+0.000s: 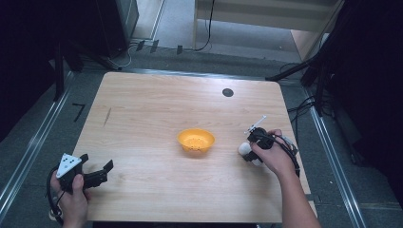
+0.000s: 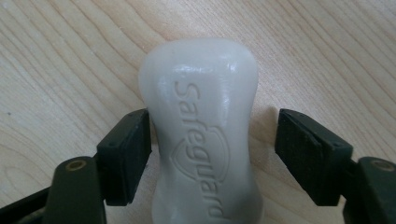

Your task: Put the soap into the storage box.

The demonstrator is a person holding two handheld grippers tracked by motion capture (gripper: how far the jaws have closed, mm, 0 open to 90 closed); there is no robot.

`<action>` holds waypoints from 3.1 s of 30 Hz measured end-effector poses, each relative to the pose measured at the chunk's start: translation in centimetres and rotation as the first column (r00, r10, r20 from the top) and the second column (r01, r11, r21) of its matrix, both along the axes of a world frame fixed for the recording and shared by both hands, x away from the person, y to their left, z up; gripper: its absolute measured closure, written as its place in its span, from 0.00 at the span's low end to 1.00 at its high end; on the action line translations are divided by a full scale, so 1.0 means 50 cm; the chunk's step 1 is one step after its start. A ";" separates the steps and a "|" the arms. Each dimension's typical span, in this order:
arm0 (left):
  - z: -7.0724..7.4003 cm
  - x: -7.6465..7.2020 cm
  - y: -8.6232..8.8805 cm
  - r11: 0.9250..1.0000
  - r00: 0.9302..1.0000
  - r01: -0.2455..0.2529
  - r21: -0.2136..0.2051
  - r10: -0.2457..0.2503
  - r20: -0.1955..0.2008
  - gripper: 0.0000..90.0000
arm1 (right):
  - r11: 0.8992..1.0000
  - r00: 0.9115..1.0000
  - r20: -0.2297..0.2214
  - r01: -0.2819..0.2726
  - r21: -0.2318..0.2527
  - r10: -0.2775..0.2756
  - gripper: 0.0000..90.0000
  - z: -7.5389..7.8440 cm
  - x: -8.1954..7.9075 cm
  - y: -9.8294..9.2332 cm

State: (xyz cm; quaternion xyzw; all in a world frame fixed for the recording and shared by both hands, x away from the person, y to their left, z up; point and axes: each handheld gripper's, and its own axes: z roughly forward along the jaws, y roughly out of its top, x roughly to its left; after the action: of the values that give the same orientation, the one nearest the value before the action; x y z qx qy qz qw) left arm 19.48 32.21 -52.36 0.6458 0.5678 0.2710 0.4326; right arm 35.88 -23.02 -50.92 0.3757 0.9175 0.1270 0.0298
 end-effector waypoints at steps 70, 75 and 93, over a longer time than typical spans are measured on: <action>0.000 0.002 0.002 1.000 1.000 -0.009 -0.007 0.008 -0.008 0.02 | 0.993 0.991 0.066 -0.115 -0.026 0.116 0.57 0.062 -0.012 0.015; 0.000 0.002 0.002 1.000 1.000 -0.011 -0.007 0.011 -0.010 0.02 | 0.993 0.990 0.067 -0.118 -0.028 0.120 0.57 0.080 -0.009 0.023; 0.000 0.002 0.002 1.000 1.000 -0.014 -0.012 0.014 -0.008 0.02 | 0.981 0.978 0.084 -0.191 -0.027 0.193 0.57 0.125 -0.002 0.054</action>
State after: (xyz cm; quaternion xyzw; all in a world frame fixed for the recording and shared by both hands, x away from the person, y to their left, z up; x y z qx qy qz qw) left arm 19.57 32.29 -52.37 0.6403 0.5756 0.2677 0.4324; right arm 35.78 -20.30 -44.68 0.2792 0.9486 0.1365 0.0606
